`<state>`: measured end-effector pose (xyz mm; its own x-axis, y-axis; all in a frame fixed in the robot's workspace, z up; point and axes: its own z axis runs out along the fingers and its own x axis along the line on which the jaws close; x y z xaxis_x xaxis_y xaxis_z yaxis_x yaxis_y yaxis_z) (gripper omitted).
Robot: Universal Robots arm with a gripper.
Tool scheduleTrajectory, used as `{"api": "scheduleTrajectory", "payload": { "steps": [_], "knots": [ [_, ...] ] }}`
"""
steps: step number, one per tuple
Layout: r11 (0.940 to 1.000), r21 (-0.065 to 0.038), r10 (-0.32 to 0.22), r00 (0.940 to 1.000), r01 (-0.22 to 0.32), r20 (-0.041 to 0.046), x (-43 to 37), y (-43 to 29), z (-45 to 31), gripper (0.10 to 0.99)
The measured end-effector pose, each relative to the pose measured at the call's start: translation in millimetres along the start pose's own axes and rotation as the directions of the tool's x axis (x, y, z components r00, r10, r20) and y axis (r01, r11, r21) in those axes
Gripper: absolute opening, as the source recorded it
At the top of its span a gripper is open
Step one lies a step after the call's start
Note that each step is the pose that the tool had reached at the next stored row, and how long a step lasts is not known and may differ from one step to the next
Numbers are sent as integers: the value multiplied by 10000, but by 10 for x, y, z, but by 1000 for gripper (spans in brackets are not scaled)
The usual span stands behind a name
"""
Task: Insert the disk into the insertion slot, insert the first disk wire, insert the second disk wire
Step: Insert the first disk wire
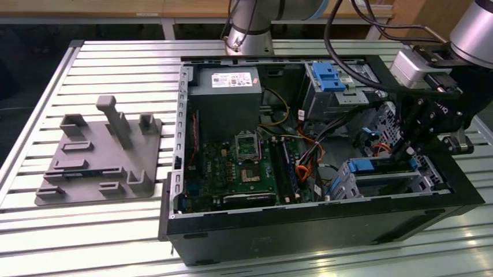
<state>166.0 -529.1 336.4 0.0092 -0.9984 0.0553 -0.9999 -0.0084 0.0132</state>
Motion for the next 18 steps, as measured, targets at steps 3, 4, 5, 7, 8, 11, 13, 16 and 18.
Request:
{"api": "scheduleTrajectory", "payload": {
  "steps": [3, 4, 5, 7, 8, 11, 13, 16, 18],
  "knots": [
    [10000, 0, 0, 10000, 0, 1, 1, 0, 7, 165],
    [10000, 0, 0, 10000, 0, 0, 2, 0, 10, 165],
    [10000, 0, 0, 10000, 0, 0, 2, 0, 12, 165],
    [10000, 0, 0, 10000, 0, -1, 3, 0, 17, 165],
    [10000, 0, 0, 10000, 0, 1, 3, 0, 21, 165],
    [10000, 1, 0, 10000, 0, 1, 4, 0, 29, 165],
    [10000, 0, 0, 10000, 0, 2, 6, 0, 35, 165],
    [10000, 0, 0, 10000, 0, 2, 9, 0, 46, 165],
    [10000, 0, 0, 10000, 0, 1, 14, -1, 56, 165]
  ]
}}
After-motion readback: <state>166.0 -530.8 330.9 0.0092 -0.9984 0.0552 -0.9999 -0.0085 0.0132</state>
